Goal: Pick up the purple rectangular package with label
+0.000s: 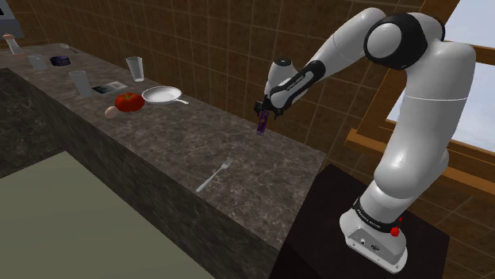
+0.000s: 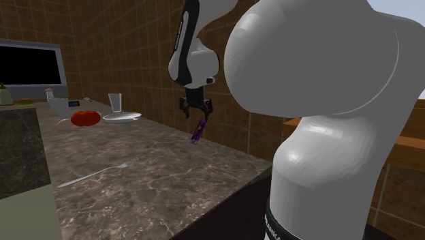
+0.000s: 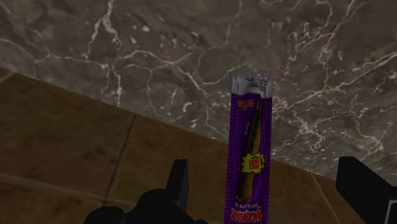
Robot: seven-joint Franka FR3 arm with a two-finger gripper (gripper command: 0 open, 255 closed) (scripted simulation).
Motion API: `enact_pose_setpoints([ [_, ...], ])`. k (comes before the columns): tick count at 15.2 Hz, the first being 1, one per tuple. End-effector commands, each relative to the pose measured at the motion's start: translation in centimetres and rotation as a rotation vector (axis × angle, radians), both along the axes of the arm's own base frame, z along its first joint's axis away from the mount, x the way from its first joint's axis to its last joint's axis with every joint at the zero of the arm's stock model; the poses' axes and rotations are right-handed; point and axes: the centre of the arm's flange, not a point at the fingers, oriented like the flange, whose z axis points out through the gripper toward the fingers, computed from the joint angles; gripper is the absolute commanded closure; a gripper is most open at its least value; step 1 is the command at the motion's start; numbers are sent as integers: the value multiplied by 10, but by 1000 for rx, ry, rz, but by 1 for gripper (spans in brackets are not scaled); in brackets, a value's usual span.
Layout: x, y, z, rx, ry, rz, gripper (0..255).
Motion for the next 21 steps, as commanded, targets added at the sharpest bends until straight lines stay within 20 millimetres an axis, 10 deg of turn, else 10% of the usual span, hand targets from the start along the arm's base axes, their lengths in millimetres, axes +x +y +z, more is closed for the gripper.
enact_pose_setpoints([
  [1, 21, -14, -12, -1, -28, -52, 0],
  [13, 40, -30, -66, -2, -60, -112, 0],
  [14, 40, -30, -66, -2, -60, -112, 255],
  [21, 40, -30, -66, -2, -60, -112, 255],
])
